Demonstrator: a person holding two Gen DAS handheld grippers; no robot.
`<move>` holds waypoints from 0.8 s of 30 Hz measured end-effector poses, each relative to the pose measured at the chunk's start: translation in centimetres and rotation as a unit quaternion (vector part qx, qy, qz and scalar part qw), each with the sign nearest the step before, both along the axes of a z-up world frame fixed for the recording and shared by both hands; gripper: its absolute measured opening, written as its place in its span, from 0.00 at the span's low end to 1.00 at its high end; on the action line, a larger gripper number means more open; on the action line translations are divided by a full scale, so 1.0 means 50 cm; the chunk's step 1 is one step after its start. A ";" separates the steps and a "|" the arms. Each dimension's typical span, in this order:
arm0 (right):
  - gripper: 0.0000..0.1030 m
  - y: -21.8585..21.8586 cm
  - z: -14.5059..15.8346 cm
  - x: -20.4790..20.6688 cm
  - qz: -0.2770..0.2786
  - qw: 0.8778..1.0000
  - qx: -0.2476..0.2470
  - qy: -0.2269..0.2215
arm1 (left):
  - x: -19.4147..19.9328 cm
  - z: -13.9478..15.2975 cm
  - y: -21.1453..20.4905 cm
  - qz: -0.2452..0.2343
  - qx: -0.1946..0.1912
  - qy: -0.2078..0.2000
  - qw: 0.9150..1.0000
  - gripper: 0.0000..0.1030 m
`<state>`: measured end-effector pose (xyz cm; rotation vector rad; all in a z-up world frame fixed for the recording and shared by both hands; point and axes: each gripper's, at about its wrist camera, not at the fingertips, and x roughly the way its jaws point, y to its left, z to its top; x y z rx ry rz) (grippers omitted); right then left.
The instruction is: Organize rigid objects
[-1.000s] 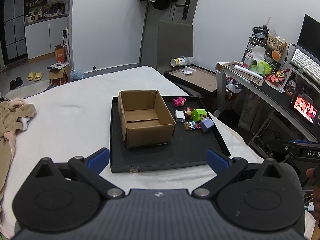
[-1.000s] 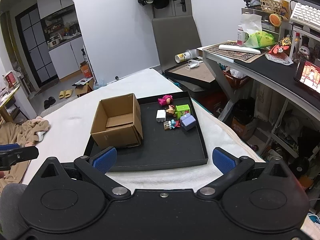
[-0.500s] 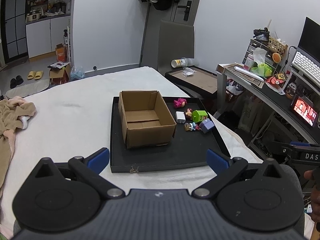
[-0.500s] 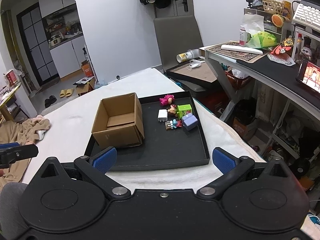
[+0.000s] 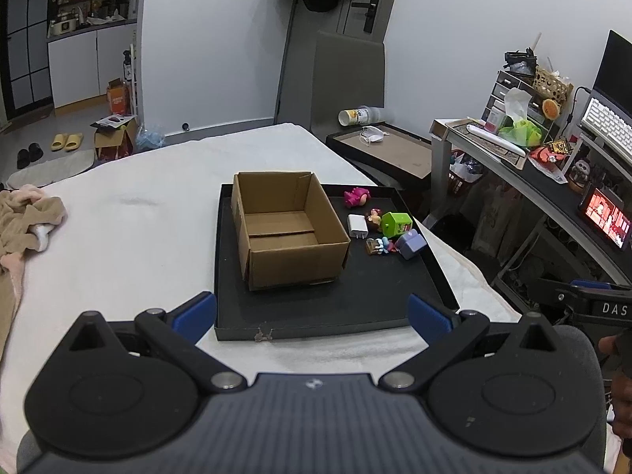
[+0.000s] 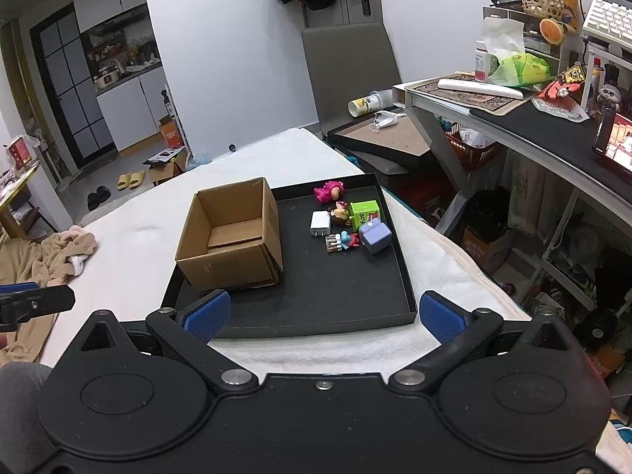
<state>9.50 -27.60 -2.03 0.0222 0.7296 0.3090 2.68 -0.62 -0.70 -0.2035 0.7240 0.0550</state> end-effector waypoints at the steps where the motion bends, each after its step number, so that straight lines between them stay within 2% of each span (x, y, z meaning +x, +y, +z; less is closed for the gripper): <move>1: 1.00 0.001 -0.001 0.002 0.000 1.000 0.000 0.000 | 0.006 -0.001 0.001 0.001 0.001 0.002 1.000 0.99; 20: 1.00 -0.002 -0.036 0.097 -0.007 1.000 0.001 0.025 | 0.123 -0.035 0.019 0.002 0.006 0.028 1.000 0.99; 24: 1.00 -0.004 -0.041 0.122 -0.007 1.000 0.004 0.029 | 0.153 -0.044 0.028 0.003 -0.003 0.034 0.999 0.99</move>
